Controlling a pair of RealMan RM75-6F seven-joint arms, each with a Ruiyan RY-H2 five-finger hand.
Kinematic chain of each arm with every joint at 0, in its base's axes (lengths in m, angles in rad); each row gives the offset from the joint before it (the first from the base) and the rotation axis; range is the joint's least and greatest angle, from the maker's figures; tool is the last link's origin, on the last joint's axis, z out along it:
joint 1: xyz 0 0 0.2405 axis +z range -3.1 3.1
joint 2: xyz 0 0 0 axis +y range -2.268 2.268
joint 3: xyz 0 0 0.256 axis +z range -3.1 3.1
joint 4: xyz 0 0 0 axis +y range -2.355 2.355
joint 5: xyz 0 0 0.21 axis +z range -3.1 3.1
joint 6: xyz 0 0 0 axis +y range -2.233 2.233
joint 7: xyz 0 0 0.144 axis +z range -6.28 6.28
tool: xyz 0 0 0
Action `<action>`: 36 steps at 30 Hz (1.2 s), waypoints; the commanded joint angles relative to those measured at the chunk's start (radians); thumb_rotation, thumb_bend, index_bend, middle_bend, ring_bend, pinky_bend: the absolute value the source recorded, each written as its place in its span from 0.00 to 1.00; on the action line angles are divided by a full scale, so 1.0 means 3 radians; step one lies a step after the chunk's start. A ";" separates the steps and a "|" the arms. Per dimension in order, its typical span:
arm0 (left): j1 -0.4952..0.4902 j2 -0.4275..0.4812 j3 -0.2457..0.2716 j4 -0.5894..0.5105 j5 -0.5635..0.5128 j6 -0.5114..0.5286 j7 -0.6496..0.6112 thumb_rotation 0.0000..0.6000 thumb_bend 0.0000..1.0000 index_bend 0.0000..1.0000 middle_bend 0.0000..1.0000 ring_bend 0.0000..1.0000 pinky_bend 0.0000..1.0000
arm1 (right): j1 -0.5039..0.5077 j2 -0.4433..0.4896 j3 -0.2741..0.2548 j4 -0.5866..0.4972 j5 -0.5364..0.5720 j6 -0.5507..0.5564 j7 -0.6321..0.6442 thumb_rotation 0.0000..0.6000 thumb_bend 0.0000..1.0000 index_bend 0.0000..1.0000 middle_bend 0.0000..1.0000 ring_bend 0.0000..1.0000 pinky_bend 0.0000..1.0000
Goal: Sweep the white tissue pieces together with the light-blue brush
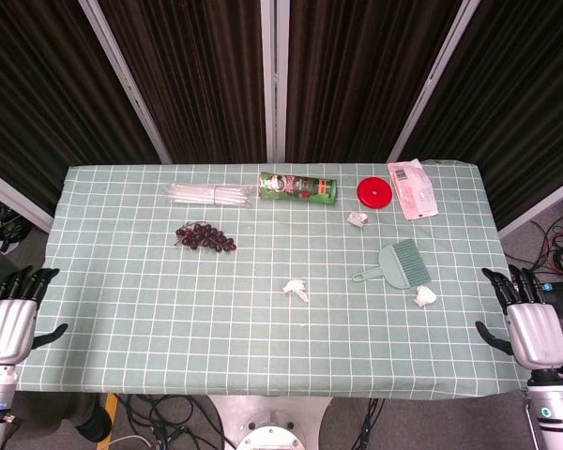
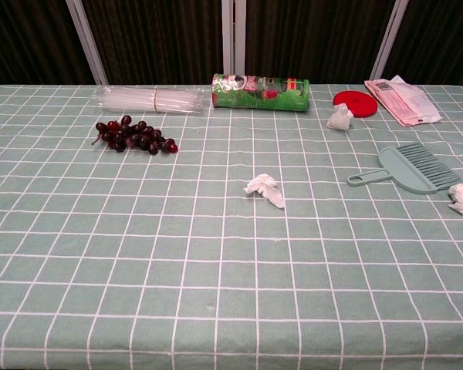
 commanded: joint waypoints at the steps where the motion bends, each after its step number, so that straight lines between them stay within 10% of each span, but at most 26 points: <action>1: -0.0006 0.0001 0.0001 -0.0003 0.0000 -0.0010 0.0003 1.00 0.04 0.15 0.16 0.10 0.14 | 0.0001 -0.0004 -0.0004 0.0006 -0.0001 -0.0004 0.0012 1.00 0.16 0.10 0.18 0.04 0.06; 18: -0.0010 0.0022 -0.0001 -0.0033 0.0043 0.0033 -0.0005 1.00 0.04 0.15 0.16 0.10 0.14 | 0.0637 -0.0168 0.0120 0.0267 -0.0036 -0.0834 0.0464 1.00 0.21 0.19 0.27 0.08 0.14; 36: 0.0014 0.0029 0.0007 -0.0057 -0.0030 0.0002 -0.0018 1.00 0.04 0.15 0.16 0.10 0.13 | 0.1733 -0.1510 0.0192 0.1784 0.0048 -0.1948 0.0298 1.00 0.13 0.39 0.37 0.08 0.14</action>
